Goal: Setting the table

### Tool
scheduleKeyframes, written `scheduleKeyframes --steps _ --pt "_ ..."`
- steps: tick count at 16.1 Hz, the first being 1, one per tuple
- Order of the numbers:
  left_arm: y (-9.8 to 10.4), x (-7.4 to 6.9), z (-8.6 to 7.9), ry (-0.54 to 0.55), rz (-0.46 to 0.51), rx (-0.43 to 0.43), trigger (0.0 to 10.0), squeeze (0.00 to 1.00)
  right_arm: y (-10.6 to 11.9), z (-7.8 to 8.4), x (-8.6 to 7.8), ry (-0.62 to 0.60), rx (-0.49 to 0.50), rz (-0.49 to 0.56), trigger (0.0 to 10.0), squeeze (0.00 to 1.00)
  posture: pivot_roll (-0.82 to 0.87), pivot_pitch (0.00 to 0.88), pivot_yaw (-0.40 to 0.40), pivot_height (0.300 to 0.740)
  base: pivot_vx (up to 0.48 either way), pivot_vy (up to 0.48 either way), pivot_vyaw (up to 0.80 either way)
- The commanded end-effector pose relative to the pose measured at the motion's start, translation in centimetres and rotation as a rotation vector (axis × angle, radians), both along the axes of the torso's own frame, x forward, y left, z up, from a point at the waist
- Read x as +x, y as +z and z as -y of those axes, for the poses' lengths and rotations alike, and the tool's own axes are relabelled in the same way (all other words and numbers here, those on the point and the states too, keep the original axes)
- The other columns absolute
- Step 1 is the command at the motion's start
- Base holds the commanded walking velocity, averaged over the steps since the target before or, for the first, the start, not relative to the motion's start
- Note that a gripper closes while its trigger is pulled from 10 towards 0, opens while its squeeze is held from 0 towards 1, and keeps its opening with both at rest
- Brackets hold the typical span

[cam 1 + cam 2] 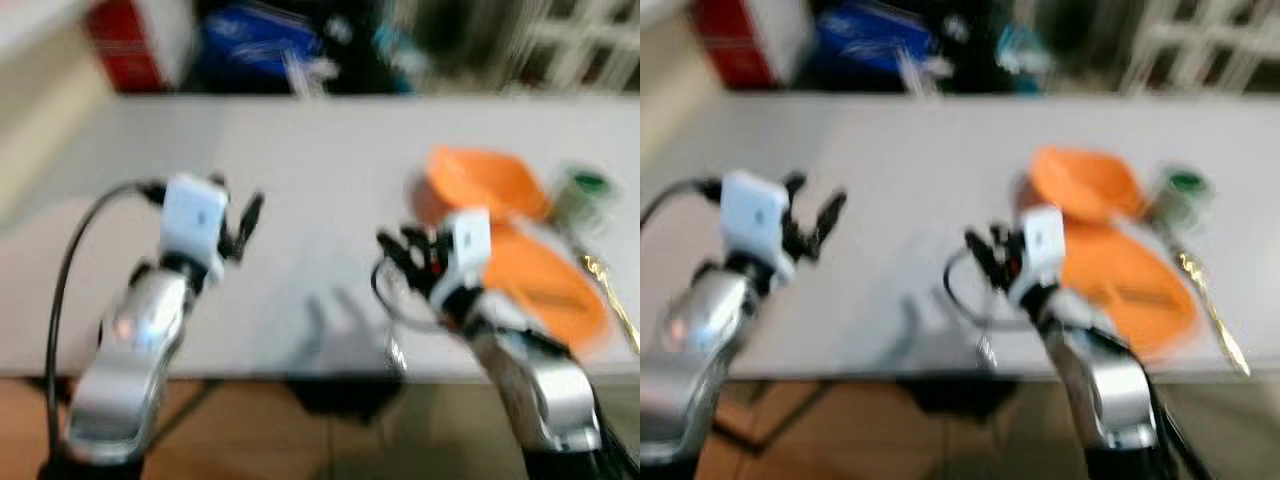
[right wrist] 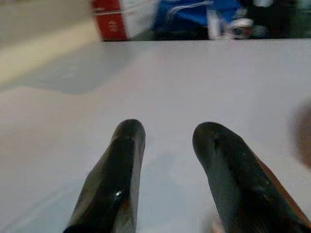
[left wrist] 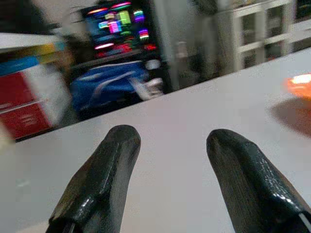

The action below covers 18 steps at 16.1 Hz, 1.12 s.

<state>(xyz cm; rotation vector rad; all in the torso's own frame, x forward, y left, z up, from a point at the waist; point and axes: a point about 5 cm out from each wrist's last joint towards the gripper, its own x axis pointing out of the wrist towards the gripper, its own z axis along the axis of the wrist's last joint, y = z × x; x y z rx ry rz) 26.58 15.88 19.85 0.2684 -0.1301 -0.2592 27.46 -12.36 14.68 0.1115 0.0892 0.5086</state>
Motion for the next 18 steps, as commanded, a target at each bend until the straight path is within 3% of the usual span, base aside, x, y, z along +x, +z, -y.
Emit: scheduleKeyframes --steps 1,6,7,8,18 --pt "0.0 0.0 -0.7 0.027 -0.006 0.011 10.0 0.0 0.9 -1.1 0.0 0.039 0.018 0.033 10.0 0.0 0.03 0.039 -0.029 0.74 0.428 0.0 0.8" --pt "0.0 -0.1 -0.7 0.024 -0.007 0.013 10.0 0.0 0.9 -1.1 0.0 0.041 0.017 0.034 10.0 0.0 0.03 0.039 -0.029 0.74 0.428 0.0 0.8" --pt "-1.4 0.2 -0.3 0.024 -0.106 0.021 10.0 0.0 0.5 0.4 0.5 -0.104 0.04 0.009 10.0 0.0 0.02 0.036 -0.016 0.74 0.0 0.0 0.0" --pt "-2.0 0.3 0.0 0.024 -0.144 0.03 10.0 0.0 0.3 1.2 0.7 -0.171 0.049 -0.002 10.0 0.0 0.02 0.035 -0.017 0.74 0.0 0.0 0.0" --pt "-1.6 0.3 0.1 0.018 -0.132 0.036 10.0 0.0 0.3 1.1 0.7 -0.177 0.059 -0.006 10.0 0.0 0.02 0.03 -0.02 0.74 0.0 0.0 0.0"
